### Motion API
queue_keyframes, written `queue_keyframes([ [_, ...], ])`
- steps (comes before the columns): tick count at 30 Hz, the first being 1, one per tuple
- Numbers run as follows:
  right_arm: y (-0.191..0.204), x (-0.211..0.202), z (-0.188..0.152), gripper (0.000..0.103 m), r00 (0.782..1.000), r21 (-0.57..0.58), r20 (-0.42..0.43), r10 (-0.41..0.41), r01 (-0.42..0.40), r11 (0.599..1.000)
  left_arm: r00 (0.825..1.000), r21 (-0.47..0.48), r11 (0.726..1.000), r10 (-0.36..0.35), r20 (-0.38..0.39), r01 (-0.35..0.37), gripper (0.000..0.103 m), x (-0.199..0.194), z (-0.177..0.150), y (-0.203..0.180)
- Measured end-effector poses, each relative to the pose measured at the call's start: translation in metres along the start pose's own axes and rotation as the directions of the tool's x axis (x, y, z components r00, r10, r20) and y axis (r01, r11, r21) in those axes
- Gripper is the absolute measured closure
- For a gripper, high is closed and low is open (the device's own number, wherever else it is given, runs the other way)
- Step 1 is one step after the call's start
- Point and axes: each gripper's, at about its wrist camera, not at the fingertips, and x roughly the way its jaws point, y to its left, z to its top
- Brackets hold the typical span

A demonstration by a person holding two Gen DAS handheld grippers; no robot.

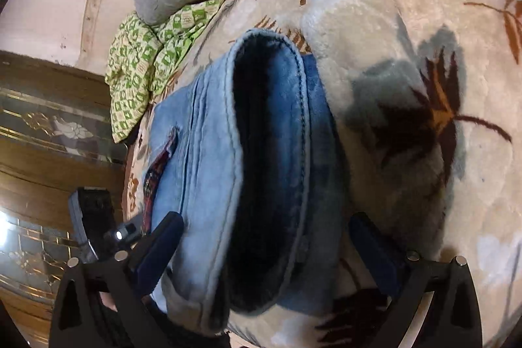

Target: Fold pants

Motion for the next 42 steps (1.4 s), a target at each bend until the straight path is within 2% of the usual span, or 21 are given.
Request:
queue_keyframes([
  [3,0.005,0.007,0.003,0.001,1.0,0.001,0.0,0.003,-0.003,1.0,1.0,-0.022,1.0,-0.018,0.011,0.018,0.0,0.005,0.003,0.001],
  [4,0.009,0.009,0.002,0.006,1.0,-0.021,0.006,-0.008,0.008,1.0,1.0,-0.025,1.0,-0.015,0.018,0.015,0.0,0.006,0.003,0.001],
  [5,0.014,0.011,-0.001,0.019,0.999,-0.051,0.015,-0.035,0.035,0.998,1.0,-0.022,1.0,-0.006,0.021,0.006,0.002,0.008,0.002,-0.002],
  [6,0.021,0.011,-0.005,0.025,0.997,-0.091,0.031,-0.066,0.068,0.994,1.0,0.004,1.0,0.004,0.015,-0.004,0.035,0.008,0.001,-0.006],
  [7,0.026,0.011,-0.007,0.036,0.997,-0.112,0.041,-0.07,0.074,0.991,1.0,0.054,0.998,-0.022,-0.002,0.022,0.064,0.008,-0.001,-0.014],
  [8,0.029,0.01,-0.01,0.046,0.996,-0.127,0.057,-0.075,0.081,0.989,1.0,0.067,0.998,-0.001,0.014,0.0,0.064,0.007,-0.002,-0.02],
  [9,0.032,0.008,-0.014,0.049,0.994,-0.15,0.075,-0.08,0.09,0.985,1.0,0.082,0.997,0.008,0.023,-0.01,0.071,0.005,-0.002,-0.023],
  [11,0.036,0.005,-0.018,0.056,0.99,-0.174,0.105,-0.093,0.11,0.979,0.999,0.124,0.991,0.036,0.038,-0.041,0.073,0.002,-0.004,-0.032],
  [15,0.042,-0.002,-0.027,0.061,0.982,-0.198,0.152,-0.112,0.142,0.97,0.994,0.179,0.979,0.08,0.08,-0.094,0.076,-0.003,-0.011,-0.048],
  [21,0.064,-0.021,-0.034,0.069,0.971,-0.263,0.221,-0.088,0.146,0.954,0.974,0.328,0.93,0.106,0.2,-0.169,0.084,-0.031,-0.01,-0.079],
  [24,0.086,-0.03,-0.03,0.07,0.962,-0.301,0.265,-0.06,0.142,0.943,0.966,0.335,0.925,0.101,0.237,-0.179,0.084,-0.048,0.002,-0.084],
  [31,0.134,-0.027,-0.003,0.07,0.936,-0.376,0.352,0.002,0.14,0.916,0.93,0.318,0.924,0.091,0.355,-0.212,0.084,-0.085,0.04,-0.066],
  [34,0.148,-0.012,0.01,0.07,0.933,-0.392,0.359,0.005,0.146,0.908,0.926,0.297,0.93,0.102,0.363,-0.219,0.084,-0.087,0.052,-0.05],
  [38,0.155,0.023,0.018,0.07,0.941,-0.397,0.335,-0.048,0.187,0.899,0.933,0.259,0.935,0.151,0.326,-0.242,0.084,-0.07,0.059,-0.021],
  [42,0.14,0.063,0.018,0.07,0.949,-0.387,0.276,-0.15,0.253,0.887,0.95,0.21,0.939,0.23,0.211,-0.274,0.083,-0.029,0.056,0.014],
])
